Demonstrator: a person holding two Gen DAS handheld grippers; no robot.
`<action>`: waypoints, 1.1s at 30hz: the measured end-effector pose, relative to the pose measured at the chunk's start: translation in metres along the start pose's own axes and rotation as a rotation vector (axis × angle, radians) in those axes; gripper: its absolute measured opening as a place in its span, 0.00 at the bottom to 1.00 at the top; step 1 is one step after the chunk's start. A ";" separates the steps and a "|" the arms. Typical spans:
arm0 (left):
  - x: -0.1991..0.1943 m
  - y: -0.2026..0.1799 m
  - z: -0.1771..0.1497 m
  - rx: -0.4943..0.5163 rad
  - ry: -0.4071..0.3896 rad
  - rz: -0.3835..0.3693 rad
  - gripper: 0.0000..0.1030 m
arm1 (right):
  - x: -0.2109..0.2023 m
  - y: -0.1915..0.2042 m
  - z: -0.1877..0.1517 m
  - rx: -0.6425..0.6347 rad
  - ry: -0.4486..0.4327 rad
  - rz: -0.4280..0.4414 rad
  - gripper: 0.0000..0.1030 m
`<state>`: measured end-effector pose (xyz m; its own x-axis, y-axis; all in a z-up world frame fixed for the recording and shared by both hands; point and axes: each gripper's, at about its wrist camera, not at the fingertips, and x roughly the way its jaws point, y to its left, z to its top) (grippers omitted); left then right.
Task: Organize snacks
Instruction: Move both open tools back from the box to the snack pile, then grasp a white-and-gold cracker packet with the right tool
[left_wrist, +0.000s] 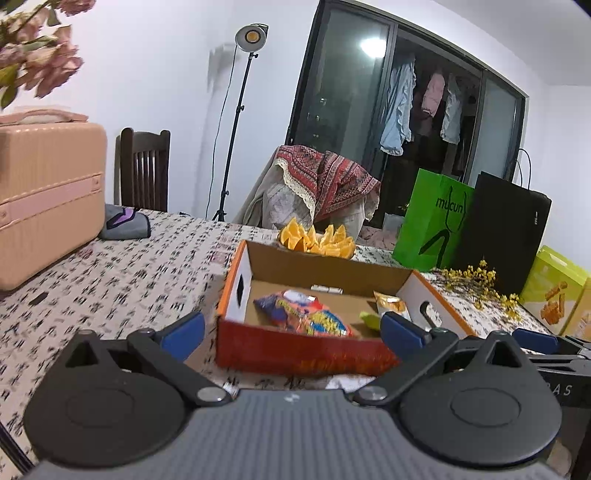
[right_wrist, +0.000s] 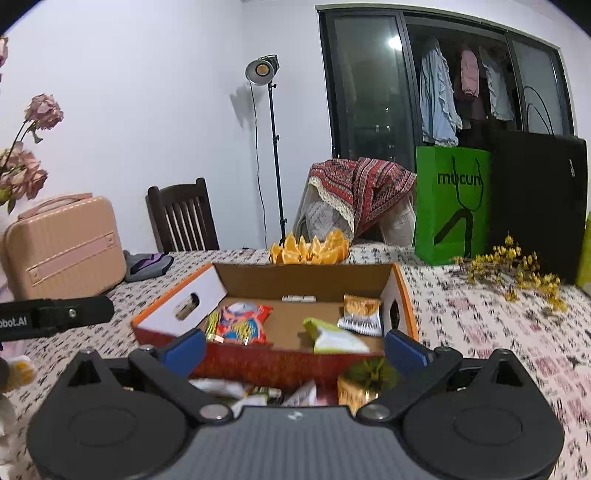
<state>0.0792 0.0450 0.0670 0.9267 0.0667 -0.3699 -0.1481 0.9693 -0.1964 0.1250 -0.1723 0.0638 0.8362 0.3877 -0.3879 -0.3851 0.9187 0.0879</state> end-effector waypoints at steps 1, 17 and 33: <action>-0.003 0.001 -0.003 0.002 0.003 0.003 1.00 | -0.003 0.000 -0.004 0.002 0.006 0.001 1.00; -0.032 0.033 -0.064 0.077 0.085 0.005 1.00 | -0.037 0.002 -0.073 -0.021 0.157 0.021 1.00; -0.026 0.035 -0.072 0.065 0.121 -0.005 1.00 | -0.023 0.010 -0.095 -0.045 0.258 0.054 1.00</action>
<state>0.0254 0.0601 0.0047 0.8781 0.0367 -0.4771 -0.1177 0.9830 -0.1409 0.0646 -0.1792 -0.0131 0.6890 0.3985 -0.6054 -0.4484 0.8906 0.0760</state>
